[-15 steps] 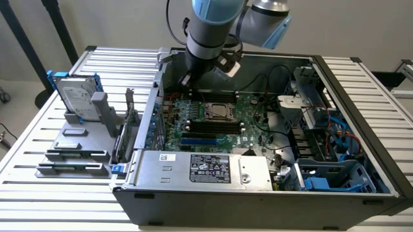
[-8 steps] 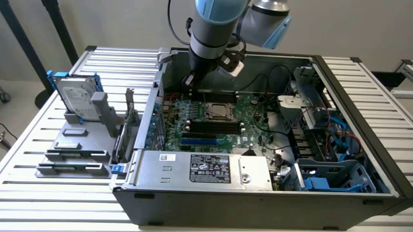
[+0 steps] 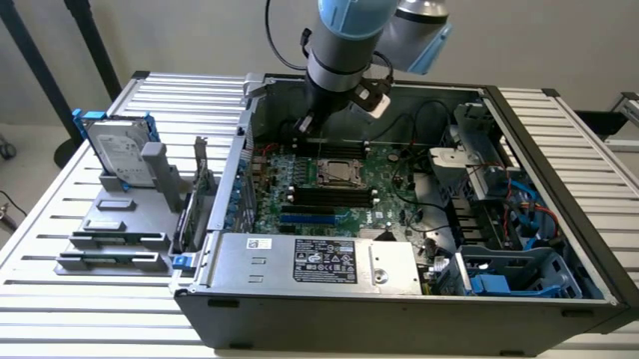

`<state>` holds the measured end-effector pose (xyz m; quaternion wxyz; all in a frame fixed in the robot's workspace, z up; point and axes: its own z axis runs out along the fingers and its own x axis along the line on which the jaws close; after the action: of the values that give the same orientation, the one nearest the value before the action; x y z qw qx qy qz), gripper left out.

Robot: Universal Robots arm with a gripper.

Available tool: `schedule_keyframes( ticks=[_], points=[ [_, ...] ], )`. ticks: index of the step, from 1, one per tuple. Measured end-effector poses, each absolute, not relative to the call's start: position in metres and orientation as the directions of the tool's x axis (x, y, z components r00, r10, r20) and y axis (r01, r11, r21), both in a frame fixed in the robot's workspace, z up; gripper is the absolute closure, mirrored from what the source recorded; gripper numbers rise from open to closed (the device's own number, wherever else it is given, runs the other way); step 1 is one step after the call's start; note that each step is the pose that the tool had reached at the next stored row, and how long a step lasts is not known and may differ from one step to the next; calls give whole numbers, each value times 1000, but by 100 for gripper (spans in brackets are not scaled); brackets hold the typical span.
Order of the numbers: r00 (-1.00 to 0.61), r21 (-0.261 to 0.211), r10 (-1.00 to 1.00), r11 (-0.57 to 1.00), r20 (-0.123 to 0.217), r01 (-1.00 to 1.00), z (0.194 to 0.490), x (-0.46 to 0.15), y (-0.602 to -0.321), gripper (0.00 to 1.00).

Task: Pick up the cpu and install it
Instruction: 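Install the first cpu locking lever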

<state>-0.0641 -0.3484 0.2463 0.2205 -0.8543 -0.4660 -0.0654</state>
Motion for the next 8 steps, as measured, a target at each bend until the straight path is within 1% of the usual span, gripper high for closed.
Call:
schedule_keyframes(
  ticks=[8],
  points=[
    [552,-308,763,-465,335,830,244,-55,-349,89]
  ],
)
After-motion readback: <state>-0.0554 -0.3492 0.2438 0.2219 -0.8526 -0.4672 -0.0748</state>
